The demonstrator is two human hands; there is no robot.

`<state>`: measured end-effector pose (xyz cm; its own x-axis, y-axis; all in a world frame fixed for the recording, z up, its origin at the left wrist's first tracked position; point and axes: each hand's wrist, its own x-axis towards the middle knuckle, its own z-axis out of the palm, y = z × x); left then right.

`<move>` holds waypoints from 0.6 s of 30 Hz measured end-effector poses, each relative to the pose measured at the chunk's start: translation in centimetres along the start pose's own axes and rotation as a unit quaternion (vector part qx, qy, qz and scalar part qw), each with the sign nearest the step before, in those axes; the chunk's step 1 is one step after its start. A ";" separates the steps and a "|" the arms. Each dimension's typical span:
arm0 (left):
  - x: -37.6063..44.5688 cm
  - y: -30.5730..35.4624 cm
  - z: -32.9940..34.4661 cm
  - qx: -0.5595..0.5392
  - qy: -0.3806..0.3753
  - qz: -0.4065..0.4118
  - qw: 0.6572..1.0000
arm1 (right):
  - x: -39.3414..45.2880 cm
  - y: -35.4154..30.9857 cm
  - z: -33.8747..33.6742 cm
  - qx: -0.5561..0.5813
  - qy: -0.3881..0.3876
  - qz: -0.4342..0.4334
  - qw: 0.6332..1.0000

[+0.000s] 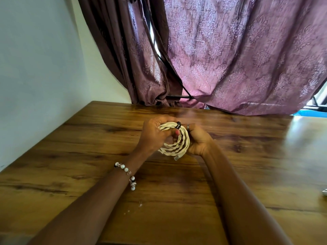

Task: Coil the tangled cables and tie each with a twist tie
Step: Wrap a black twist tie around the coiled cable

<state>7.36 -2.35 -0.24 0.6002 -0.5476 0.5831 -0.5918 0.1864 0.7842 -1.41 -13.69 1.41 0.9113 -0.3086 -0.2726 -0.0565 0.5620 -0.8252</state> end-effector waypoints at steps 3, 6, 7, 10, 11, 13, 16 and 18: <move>0.0 0.3 0.0 -0.036 0.004 -0.029 0.999 | 0.9 0.2 -0.2 -0.011 0.023 -0.002 1.000; 0.3 0.4 -0.1 -0.078 0.017 -0.067 0.995 | 2.2 0.5 -0.3 -0.152 0.087 -0.068 0.982; 0.4 0.2 -0.1 -0.076 0.025 -0.081 0.994 | 2.3 0.4 -0.4 -0.224 0.133 -0.115 0.959; 0.8 -0.1 -0.4 -0.057 0.058 -0.140 0.987 | 1.4 -0.8 -0.8 -0.321 0.205 -0.320 0.868; 0.9 0.0 -0.5 -0.075 0.064 -0.167 0.981 | 0.7 -1.4 -0.7 -0.323 0.160 -0.370 0.856; 1.0 0.3 -0.7 -0.119 0.073 -0.218 0.966 | -0.2 -2.1 -0.3 -0.395 0.038 -0.435 0.808; 1.0 0.7 -1.2 -0.153 0.083 -0.283 0.943 | 0.2 -1.4 0.0 -0.628 -0.026 -0.470 0.620; 1.1 0.6 -1.5 -0.155 0.091 -0.310 0.934 | 0.9 -0.8 0.0 -0.688 -0.035 -0.480 0.544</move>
<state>8.48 -1.63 1.25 0.8733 -0.4871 0.0006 0.0675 0.1223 0.9902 -0.53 -14.47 1.81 0.8009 0.1033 0.5898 0.2505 -0.9525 -0.1733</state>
